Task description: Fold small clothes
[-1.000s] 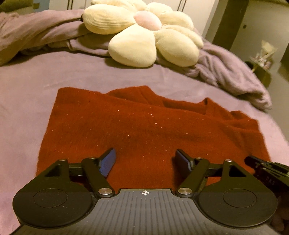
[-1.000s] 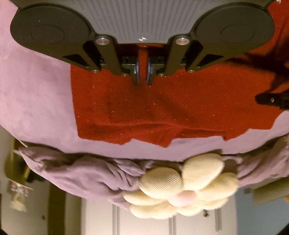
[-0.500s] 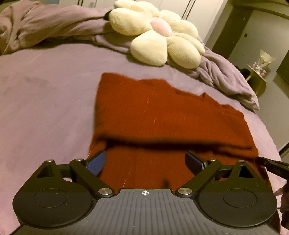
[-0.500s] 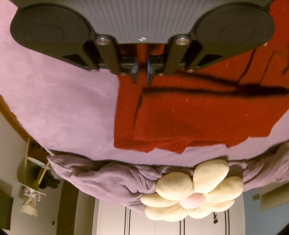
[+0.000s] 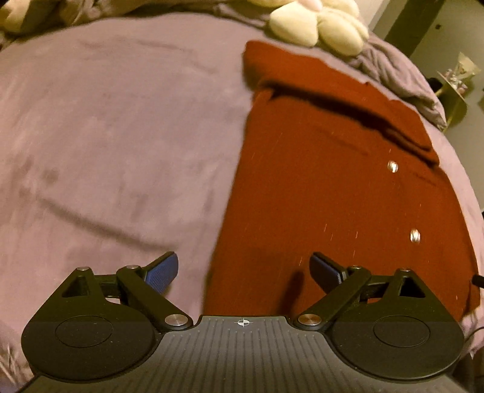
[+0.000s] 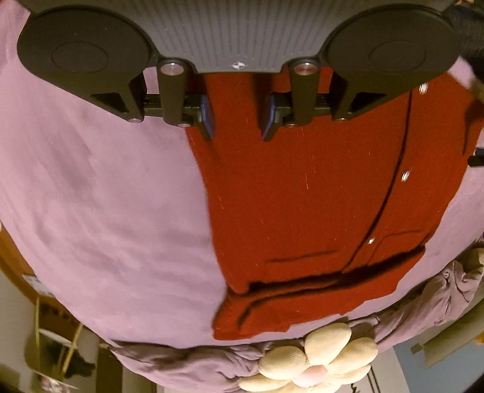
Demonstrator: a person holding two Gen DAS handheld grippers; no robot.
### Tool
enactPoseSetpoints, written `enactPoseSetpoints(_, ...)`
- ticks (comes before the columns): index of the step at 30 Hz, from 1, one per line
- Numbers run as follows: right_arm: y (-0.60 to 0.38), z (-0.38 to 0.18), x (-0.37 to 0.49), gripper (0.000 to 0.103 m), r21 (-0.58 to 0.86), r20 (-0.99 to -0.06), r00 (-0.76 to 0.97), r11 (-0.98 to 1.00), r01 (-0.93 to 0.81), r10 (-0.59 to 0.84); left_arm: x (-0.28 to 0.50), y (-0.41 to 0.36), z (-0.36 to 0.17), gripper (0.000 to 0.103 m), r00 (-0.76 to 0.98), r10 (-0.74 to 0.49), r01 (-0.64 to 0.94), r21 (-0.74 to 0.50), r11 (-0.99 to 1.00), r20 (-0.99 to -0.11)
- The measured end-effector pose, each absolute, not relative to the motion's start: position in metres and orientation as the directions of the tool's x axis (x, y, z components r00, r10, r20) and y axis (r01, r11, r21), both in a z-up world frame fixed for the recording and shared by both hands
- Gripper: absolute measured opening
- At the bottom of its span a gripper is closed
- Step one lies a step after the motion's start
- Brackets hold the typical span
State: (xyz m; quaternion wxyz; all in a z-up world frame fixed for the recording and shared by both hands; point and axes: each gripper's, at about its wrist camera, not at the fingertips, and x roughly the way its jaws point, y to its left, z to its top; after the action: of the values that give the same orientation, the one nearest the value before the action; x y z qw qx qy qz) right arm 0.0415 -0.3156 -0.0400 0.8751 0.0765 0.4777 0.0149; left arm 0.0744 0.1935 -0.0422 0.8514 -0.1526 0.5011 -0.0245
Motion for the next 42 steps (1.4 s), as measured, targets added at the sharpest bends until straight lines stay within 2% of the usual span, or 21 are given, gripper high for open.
enactPoseSetpoints(3, -0.324, -0.043, 0.029, 0.039, 0.208, -0.834, 0.531, 0.977, 0.054, 0.149, 0.064, 0.203, -0.048, 0.096, 0.472, -0.268, -0.137, -0.371, 0.919, -0.839)
enactPoseSetpoints(5, -0.327, -0.044, 0.028, 0.039, 0.209, -0.832, 0.535, 0.976, 0.058, 0.146, 0.057, 0.209, -0.052, 0.082, 0.462, -0.333, -0.17, -0.451, 0.876, -0.822)
enactPoseSetpoints(7, -0.329, -0.043, 0.029, 0.039, 0.229, -0.825, 0.543, 0.971, 0.07, 0.156, 0.052, 0.212, -0.056, 0.073, 0.453, -0.385, -0.176, -0.504, 0.846, -0.804)
enactPoseSetpoints(9, -0.33, -0.041, 0.03, 0.039, 0.237, -0.82, 0.55, 0.969, 0.073, 0.159, 0.05, 0.212, -0.059, 0.067, 0.438, -0.387, -0.172, -0.498, 0.85, -0.812)
enactPoseSetpoints(15, -0.332, -0.045, 0.035, 0.041, 0.234, -0.829, 0.534, 0.97, 0.065, 0.164, 0.051, 0.208, -0.059, 0.064, 0.38, -0.43, -0.108, -0.501, 0.858, -0.819)
enactPoseSetpoints(17, -0.332, -0.04, 0.033, 0.041, 0.232, -0.823, 0.544, 0.97, 0.066, 0.16, 0.052, 0.207, -0.058, 0.045, 0.36, -0.451, -0.082, -0.509, 0.857, -0.817)
enactPoseSetpoints(19, -0.331, -0.037, 0.032, 0.044, 0.212, -0.825, 0.547, 0.975, 0.068, 0.141, 0.053, 0.206, -0.059, 0.038, 0.349, -0.448, -0.066, -0.498, 0.864, -0.823)
enactPoseSetpoints(20, -0.331, -0.037, 0.032, 0.049, 0.191, -0.83, 0.544, 0.979, 0.069, 0.123, 0.053, 0.206, -0.06, 0.034, 0.343, -0.443, -0.061, -0.491, 0.869, -0.828)
enactPoseSetpoints(24, -0.334, -0.046, 0.033, 0.052, 0.153, -0.858, 0.505, 0.986, 0.071, 0.097, 0.055, 0.21, -0.066, 0.033, 0.333, -0.466, -0.077, -0.516, 0.853, -0.82)
enactPoseSetpoints(25, -0.334, -0.051, 0.035, 0.049, 0.16, -0.867, 0.486, 0.985, 0.069, 0.107, 0.056, 0.211, -0.067, 0.033, 0.327, -0.474, -0.08, -0.523, 0.848, -0.818)
enactPoseSetpoints(26, -0.334, -0.055, 0.036, 0.04, 0.175, -0.875, 0.468, 0.982, 0.065, 0.125, 0.057, 0.211, -0.069, 0.032, 0.32, -0.477, -0.08, -0.525, 0.847, -0.818)
enactPoseSetpoints(27, -0.332, -0.058, 0.037, 0.036, 0.178, -0.879, 0.458, 0.982, 0.061, 0.131, 0.059, 0.211, -0.069, 0.032, 0.311, -0.477, -0.079, -0.523, 0.849, -0.822)
enactPoseSetpoints(29, -0.328, -0.056, 0.039, 0.02, 0.182, -0.878, 0.454, 0.983, 0.021, 0.153, 0.062, 0.211, -0.069, 0.019, 0.282, -0.486, -0.067, -0.522, 0.85, -0.827)
enactPoseSetpoints(30, -0.327, -0.054, 0.04, 0.016, 0.187, -0.875, 0.456, 0.982, 0.009, 0.163, 0.064, 0.211, -0.069, 0.018, 0.274, -0.494, -0.059, -0.527, 0.848, -0.825)
enactPoseSetpoints(33, -0.331, -0.052, 0.046, 0.013, 0.247, -0.871, 0.44, 0.969, 0.01, 0.218, 0.071, 0.212, -0.062, 0.014, 0.264, -0.558, -0.043, -0.587, 0.808, -0.787)
enactPoseSetpoints(37, -0.353, -0.04, 0.068, 0.012, 0.489, -0.785, 0.476, 0.868, 0.084, 0.396, 0.092, 0.215, -0.024, 0.013, 0.39, -0.657, -0.031, -0.722, 0.691, -0.645)
enactPoseSetpoints(39, -0.359, -0.028, 0.089, 0.012, 0.565, -0.722, 0.536, 0.819, 0.094, 0.437, 0.115, 0.216, 0.001, 0.013, 0.473, -0.665, 0.007, -0.753, 0.659, -0.578)
enactPoseSetpoints(42, -0.358, -0.009, 0.132, 0.012, 0.589, -0.657, 0.627, 0.804, 0.082, 0.418, 0.158, 0.216, 0.026, 0.013, 0.569, -0.625, 0.046, -0.737, 0.674, -0.535)
